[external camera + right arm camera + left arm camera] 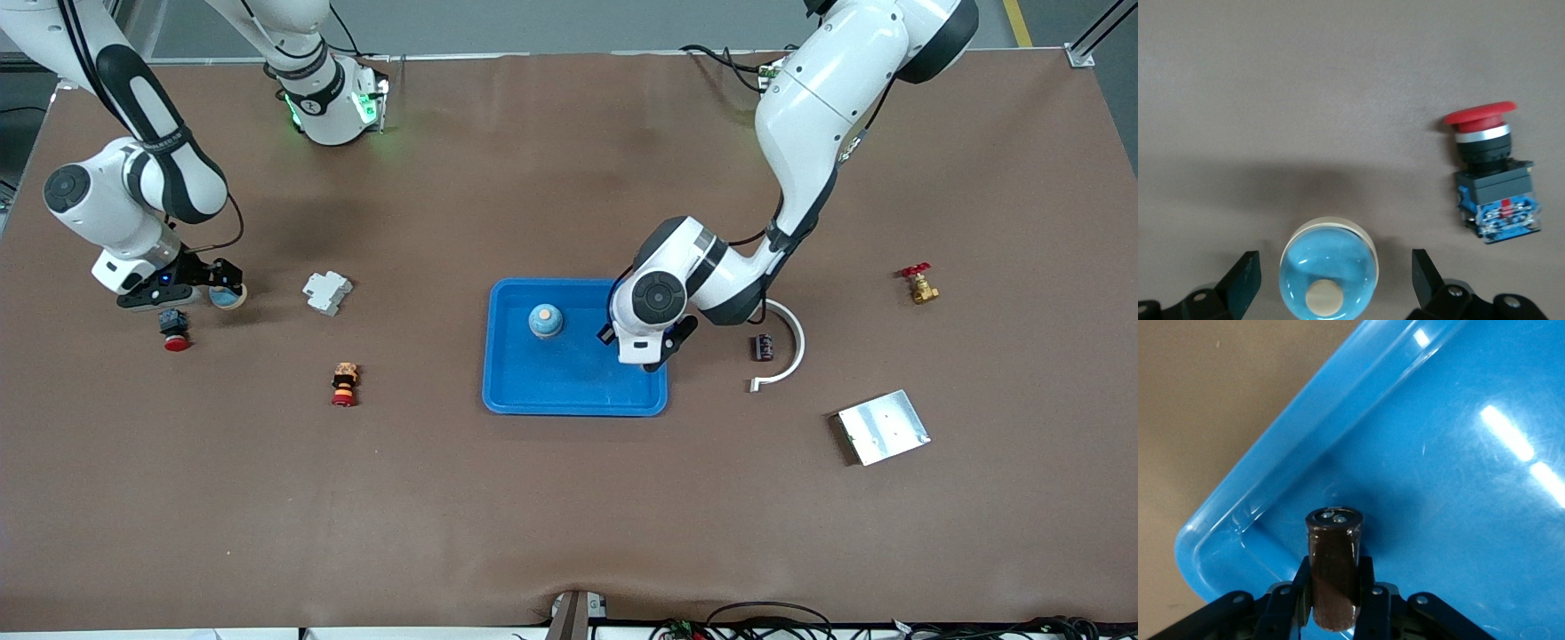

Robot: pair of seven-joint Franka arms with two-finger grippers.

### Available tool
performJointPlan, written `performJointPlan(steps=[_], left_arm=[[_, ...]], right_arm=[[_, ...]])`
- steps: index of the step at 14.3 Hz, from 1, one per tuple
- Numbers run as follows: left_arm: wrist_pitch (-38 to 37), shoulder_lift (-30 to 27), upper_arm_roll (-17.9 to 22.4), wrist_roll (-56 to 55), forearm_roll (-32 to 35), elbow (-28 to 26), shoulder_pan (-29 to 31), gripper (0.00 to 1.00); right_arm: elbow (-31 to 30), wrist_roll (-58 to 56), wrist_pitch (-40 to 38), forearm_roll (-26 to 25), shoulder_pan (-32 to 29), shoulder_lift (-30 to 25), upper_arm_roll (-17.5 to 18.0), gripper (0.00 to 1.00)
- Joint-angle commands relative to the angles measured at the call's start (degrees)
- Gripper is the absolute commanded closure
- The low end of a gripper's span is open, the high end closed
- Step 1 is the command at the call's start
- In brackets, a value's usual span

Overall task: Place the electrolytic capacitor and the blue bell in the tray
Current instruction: 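Release the capacitor into the tray while the right gripper grasps the bell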

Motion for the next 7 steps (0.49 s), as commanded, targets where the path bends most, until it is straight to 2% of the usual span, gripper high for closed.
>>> performJointPlan(steps=[1,2,7], left_arm=[[0.01,0.34,0.57,-1.37,1.76,0.76,-0.78,0.04],[0.01,0.25,0.57,-1.37,1.77,0.85,-0.78,0.0],[-2.44,-3.08,0.48,-1.28,1.77,2.51,0.01,0.0]], right_arm=[[-1.15,-0.51,1.37,1.33,-0.13,0.01,0.68,0.0],[-1.24,-0.42,1.37,1.5,0.14,0.01,0.59,0.0],[-1.32,-0.42,1.37,2.12,0.75,0.19,0.68,0.0]])
